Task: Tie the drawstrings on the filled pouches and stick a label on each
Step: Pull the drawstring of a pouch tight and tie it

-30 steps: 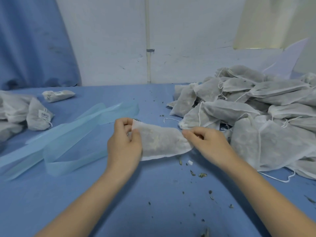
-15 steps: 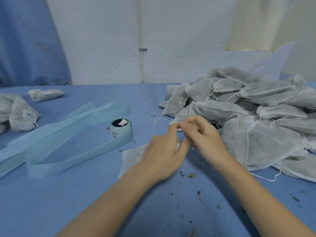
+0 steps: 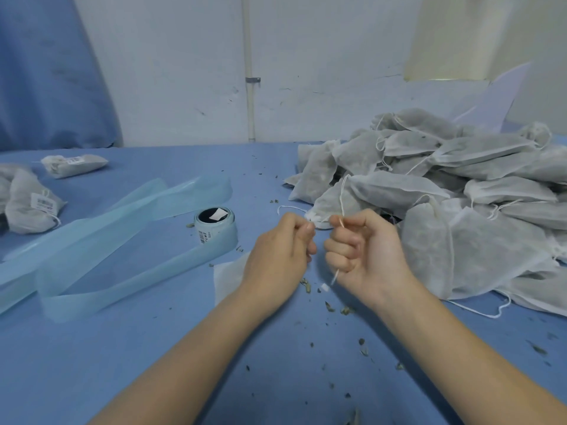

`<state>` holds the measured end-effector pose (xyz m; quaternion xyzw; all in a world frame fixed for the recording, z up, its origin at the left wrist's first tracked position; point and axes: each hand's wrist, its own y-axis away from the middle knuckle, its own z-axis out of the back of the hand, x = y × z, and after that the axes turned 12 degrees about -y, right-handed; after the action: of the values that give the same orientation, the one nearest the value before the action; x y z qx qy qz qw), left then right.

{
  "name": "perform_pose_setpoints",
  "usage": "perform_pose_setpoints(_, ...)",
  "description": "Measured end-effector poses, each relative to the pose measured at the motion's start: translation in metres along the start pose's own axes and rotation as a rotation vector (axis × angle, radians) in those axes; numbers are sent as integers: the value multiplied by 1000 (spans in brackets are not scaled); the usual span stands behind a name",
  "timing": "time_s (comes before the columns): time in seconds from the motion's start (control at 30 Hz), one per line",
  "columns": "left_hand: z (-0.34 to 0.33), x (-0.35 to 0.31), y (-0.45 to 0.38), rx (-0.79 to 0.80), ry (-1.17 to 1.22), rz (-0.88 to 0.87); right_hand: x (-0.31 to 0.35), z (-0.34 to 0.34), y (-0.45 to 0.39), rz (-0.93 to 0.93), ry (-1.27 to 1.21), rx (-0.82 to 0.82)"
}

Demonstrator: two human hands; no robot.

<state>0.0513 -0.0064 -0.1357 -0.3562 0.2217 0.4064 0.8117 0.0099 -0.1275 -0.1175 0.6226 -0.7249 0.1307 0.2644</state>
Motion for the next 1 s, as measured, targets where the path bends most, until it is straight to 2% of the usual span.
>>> perform_pose_setpoints(0.07, -1, 0, 1, -27, 55, 36, -4, 0, 2, 1, -67, 54)
perform_pose_setpoints(0.2, -1, 2, 2, -111, 151, 108, -10, 3, 0, -16, 77, 114)
perform_pose_setpoints(0.27, -2, 2, 4, -149, 151, 130, -11, 3, -1, -9, 226, 118)
perform_pose_setpoints(0.4, -3, 1, 6, -175, 217, 187, -11, 0, 1, 122, 701, 71)
perform_pose_setpoints(0.5, -2, 1, 5, -152, 226, 208, -14, 0, 2, 206, 881, 61)
perform_pose_setpoints(0.87, -3, -4, 5, -155, 83, 221, -22, 3, 3, 435, 1241, 43)
perform_pose_setpoints(0.93, -3, -3, 4, -166, 82, 225, -23, 5, 1, 460, 1244, 3)
perform_pose_setpoints(1.0, -3, -1, 3, -171, 118, 238, -22, 7, -1, 395, 1159, -38)
